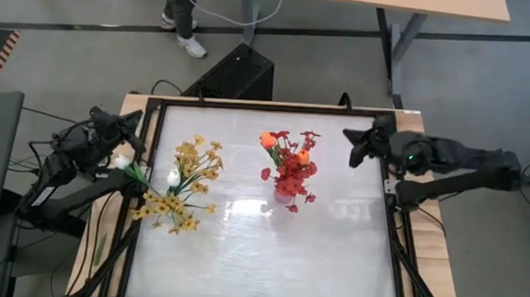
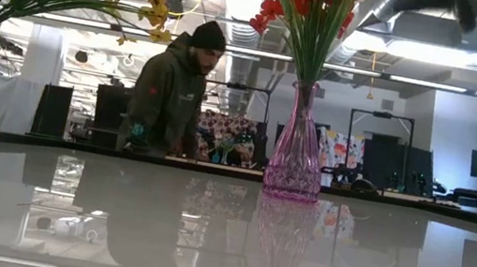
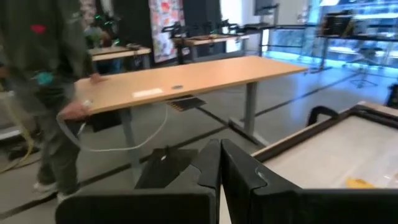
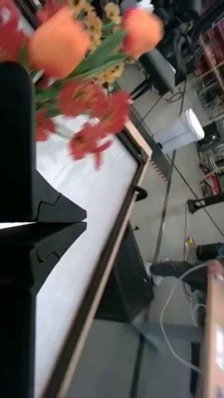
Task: Sort flowers into vase by color
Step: Return to Home Position
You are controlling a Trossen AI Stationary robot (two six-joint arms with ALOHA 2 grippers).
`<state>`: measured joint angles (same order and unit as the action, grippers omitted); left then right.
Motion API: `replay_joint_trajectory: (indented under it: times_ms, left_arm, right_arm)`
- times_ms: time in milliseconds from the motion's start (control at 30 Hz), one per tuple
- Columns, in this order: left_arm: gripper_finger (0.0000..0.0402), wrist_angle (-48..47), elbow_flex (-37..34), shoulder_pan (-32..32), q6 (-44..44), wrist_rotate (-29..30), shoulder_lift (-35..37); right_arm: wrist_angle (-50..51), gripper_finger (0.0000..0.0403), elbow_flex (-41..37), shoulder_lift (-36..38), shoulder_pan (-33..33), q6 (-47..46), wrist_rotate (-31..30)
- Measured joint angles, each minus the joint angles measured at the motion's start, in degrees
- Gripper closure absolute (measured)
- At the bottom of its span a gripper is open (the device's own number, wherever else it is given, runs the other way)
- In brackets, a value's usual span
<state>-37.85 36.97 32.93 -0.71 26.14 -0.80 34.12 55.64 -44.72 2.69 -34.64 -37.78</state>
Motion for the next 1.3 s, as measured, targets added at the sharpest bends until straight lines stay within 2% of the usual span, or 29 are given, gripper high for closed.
replay_joint_trajectory:
  times_ms: [100, 233, 467, 533, 600, 733, 833, 967, 1067, 1200, 1300]
  left_arm:
    - [0.0402, 0.21, -0.55, 0.0, 0.91, 2.13, -0.25]
    - [0.0402, 1.06, -1.86, -0.04, 1.15, 1.06, -0.59]
    - [0.0402, 1.31, -1.86, -0.02, 2.25, 3.63, -0.7]
    - [0.0402, 1.29, -1.89, -0.02, 6.04, 3.07, -0.7]
    - [0.0402, 1.91, -2.95, -0.02, 12.35, 0.26, -0.53]
    - [0.0402, 5.15, -7.88, -0.02, 14.2, -4.69, -0.23]
    - [0.0402, 8.55, -13.21, 0.11, 15.54, -4.07, 0.42]
    - [0.0402, 14.91, -18.98, 0.61, 22.71, -4.0, 0.59]
    - [0.0402, 17.61, -22.84, 1.09, 23.85, -7.39, 0.52]
    - [0.0402, 26.83, -24.92, 1.44, 30.97, -14.4, 0.57]
    - [0.0402, 31.07, -24.65, 1.42, 38.75, -15.71, 0.55]
  right_arm:
    - [-6.54, 0.0382, -8.82, 3.68, -1.01, -0.01, 1.22]
    - [-13.2, 0.0382, -17.17, 6.48, -1.3, 0.03, 2.1]
    - [-24.2, 0.0382, -26.91, 7.02, -0.8, 0.08, 2.59]
    - [-27.32, 0.0382, -28.69, 7.02, -0.8, 0.01, 3.44]
    - [-28.91, 0.0382, -29.82, 6.92, -0.8, -0.04, 4.05]
    - [-30.5, 0.0382, -30.43, 6.9, -0.8, 0.09, 4.85]
    - [-30.42, 0.0382, -30.56, 6.87, -0.8, 0.11, 5.56]
    - [-30.48, 0.0382, -30.56, 6.87, -0.6, -0.28, 8.82]
    - [-30.4, 0.0382, -30.56, 6.85, 0.79, -0.53, 9.5]
    - [-30.29, 0.0382, -30.56, 6.87, 3.26, -0.98, 9.51]
    - [-30.3, 0.0382, -30.56, 6.87, 4.89, -0.98, 9.49]
